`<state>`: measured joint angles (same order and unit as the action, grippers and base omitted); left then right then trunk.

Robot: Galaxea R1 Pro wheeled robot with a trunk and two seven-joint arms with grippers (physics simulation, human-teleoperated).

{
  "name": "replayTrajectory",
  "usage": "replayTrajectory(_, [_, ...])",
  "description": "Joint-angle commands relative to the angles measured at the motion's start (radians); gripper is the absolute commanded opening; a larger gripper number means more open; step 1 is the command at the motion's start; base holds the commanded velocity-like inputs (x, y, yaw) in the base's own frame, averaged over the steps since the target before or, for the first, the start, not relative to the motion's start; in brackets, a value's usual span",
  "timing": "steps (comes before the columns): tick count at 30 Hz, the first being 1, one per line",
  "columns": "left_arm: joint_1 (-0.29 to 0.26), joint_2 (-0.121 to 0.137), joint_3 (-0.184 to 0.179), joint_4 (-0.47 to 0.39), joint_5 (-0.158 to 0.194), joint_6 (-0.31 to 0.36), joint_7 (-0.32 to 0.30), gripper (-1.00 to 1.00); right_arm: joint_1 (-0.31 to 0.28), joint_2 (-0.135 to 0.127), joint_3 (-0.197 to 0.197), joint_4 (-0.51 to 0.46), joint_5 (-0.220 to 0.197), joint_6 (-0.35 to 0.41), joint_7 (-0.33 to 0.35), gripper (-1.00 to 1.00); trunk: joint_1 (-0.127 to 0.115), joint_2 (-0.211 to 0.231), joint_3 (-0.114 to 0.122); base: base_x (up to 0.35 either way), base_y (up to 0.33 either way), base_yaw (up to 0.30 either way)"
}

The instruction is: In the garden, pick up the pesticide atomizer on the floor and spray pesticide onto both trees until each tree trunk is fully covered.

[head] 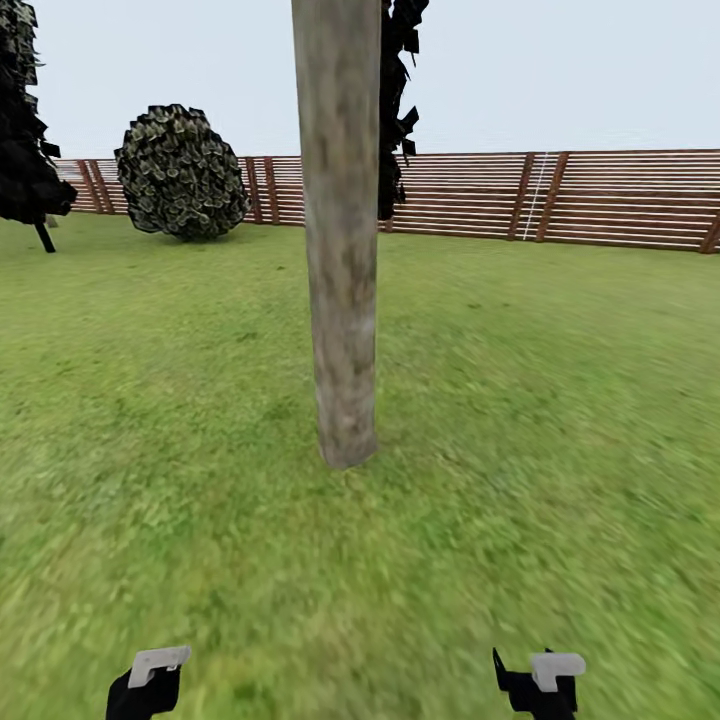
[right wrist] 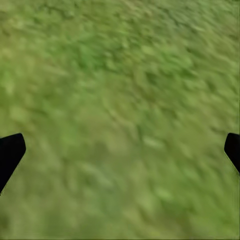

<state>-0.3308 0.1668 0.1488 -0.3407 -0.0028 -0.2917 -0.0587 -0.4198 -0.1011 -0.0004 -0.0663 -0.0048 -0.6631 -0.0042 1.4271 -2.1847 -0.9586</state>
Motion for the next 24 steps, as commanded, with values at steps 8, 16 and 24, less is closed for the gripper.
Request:
replayTrajectory(8, [-0.001, -0.006, 0.006, 0.003, 0.001, -0.003, 0.003, -1.00, -0.001, 0.018, 0.000, 0.003, 0.002, -0.003, 0.001, 1.00, 0.000, 0.000, -0.001, 0.196, -0.076, 0.000])
replayTrajectory(16, [-0.001, -0.019, -0.002, 0.001, -0.019, 0.005, -0.005, -1.00, -0.001, 0.019, 0.003, -0.004, 0.006, -0.001, 0.009, 1.00, 0.000, 0.000, -0.001, 0.009, -0.004, 0.000])
replayTrajectory(24, [-0.045, 0.060, -0.076, -0.017, -0.228, 0.035, -0.295, -1.00, -0.001, 0.007, 0.129, -0.237, 0.233, 0.110, 0.029, 1.00, 0.000, 0.000, -0.001, 0.000, 0.000, 0.000])
